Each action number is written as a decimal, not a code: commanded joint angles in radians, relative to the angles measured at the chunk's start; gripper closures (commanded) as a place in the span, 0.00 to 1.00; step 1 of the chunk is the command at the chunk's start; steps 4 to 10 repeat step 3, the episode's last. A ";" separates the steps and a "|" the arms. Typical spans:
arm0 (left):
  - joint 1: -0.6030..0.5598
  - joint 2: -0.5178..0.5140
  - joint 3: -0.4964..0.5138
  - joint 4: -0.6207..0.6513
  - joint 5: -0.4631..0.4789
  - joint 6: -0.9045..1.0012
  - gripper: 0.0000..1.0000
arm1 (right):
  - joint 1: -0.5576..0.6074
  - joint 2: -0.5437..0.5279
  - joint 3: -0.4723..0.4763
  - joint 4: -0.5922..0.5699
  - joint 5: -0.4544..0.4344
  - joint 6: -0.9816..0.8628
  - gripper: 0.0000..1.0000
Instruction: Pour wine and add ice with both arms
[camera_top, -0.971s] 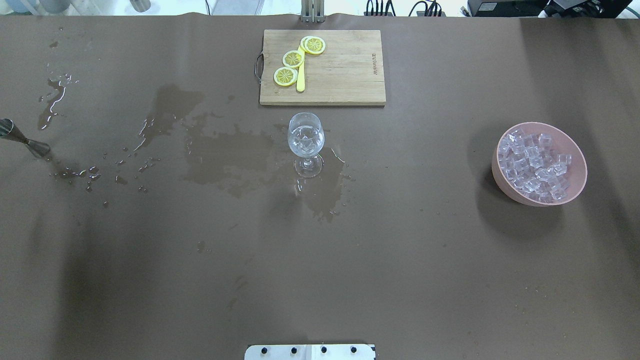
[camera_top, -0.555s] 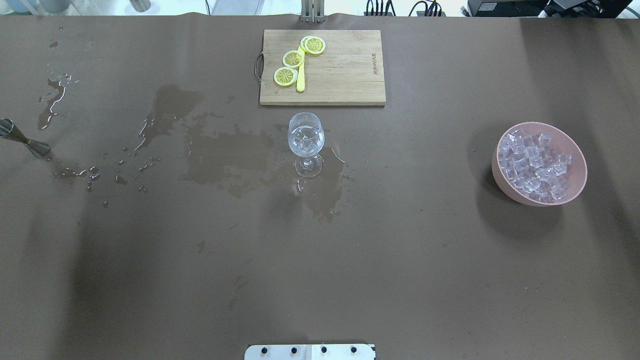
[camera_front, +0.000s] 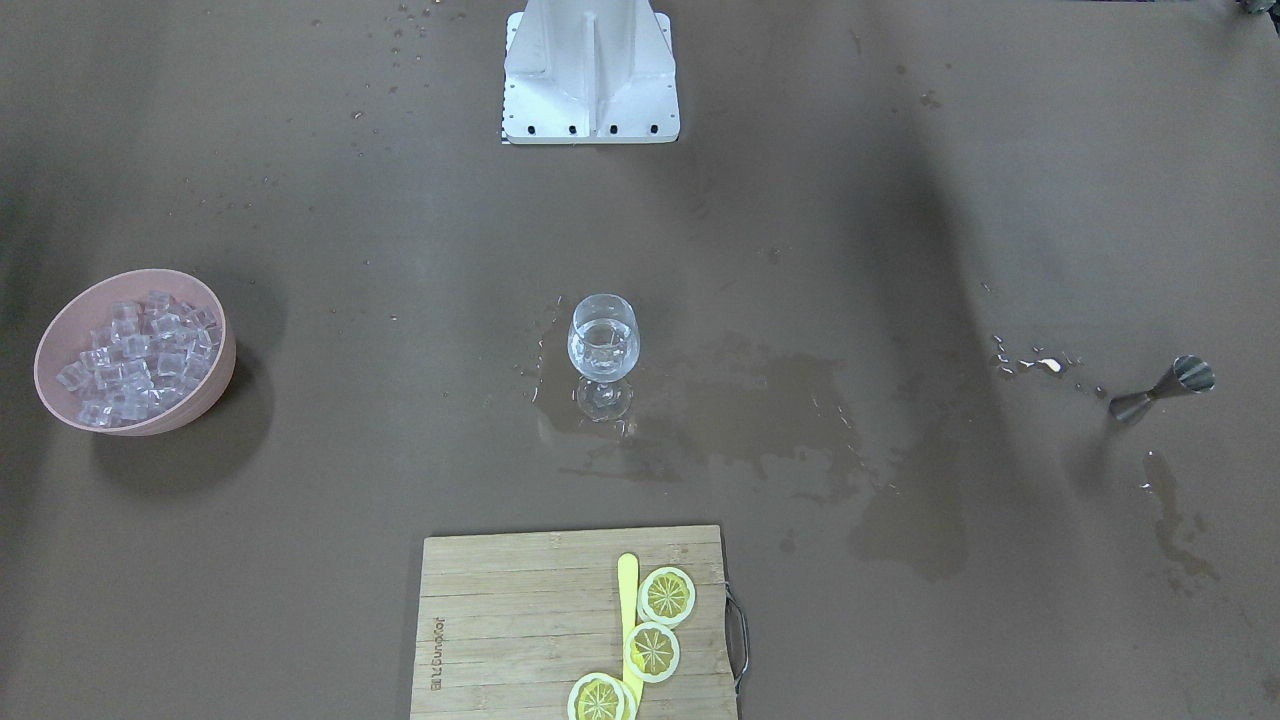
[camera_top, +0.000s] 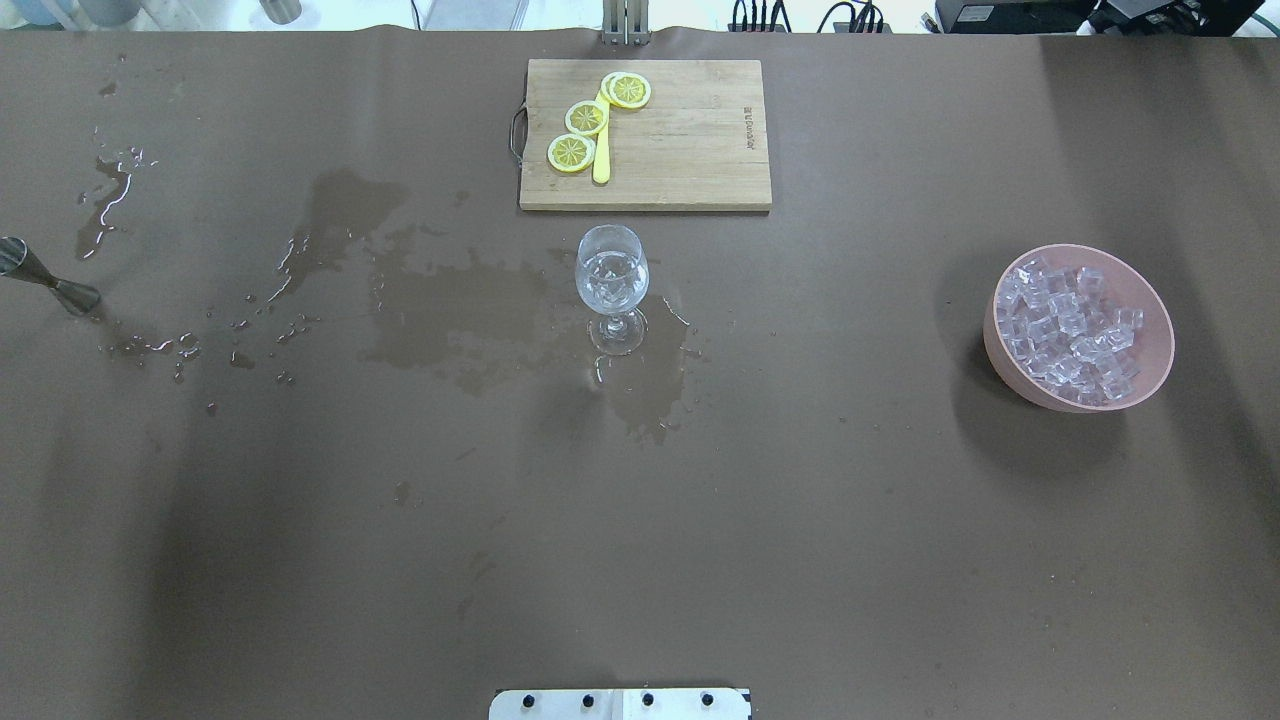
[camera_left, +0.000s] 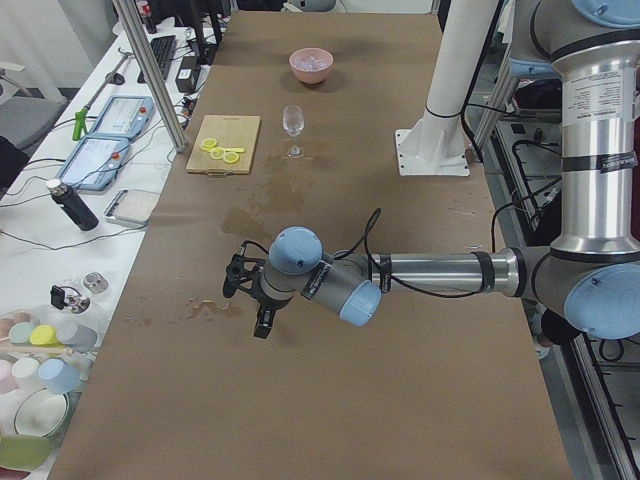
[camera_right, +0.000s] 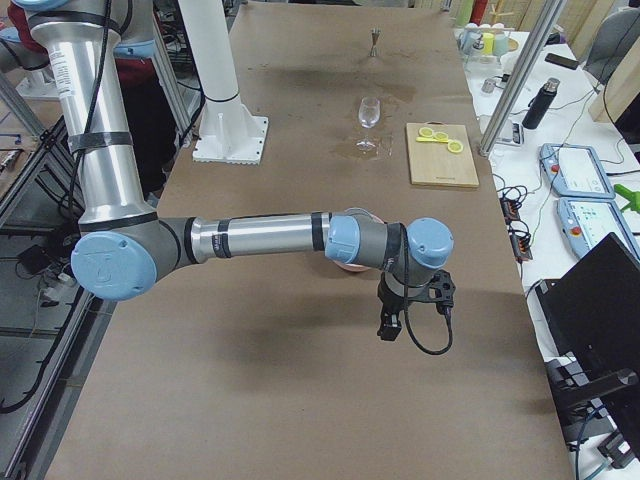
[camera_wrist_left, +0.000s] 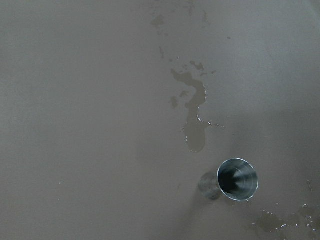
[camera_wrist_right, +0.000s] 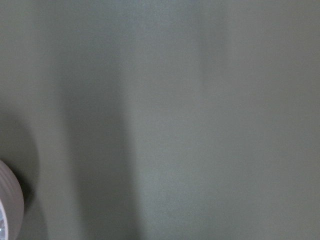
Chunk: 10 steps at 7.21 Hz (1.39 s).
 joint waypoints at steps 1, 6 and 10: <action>-0.005 -0.009 -0.004 0.022 0.002 0.016 0.02 | 0.000 -0.002 -0.001 -0.001 -0.001 0.000 0.00; -0.002 -0.011 -0.009 0.024 0.002 0.016 0.02 | 0.000 -0.002 -0.001 -0.001 -0.001 0.000 0.00; -0.002 -0.011 -0.009 0.024 0.002 0.016 0.02 | 0.000 -0.002 -0.001 -0.001 -0.001 0.000 0.00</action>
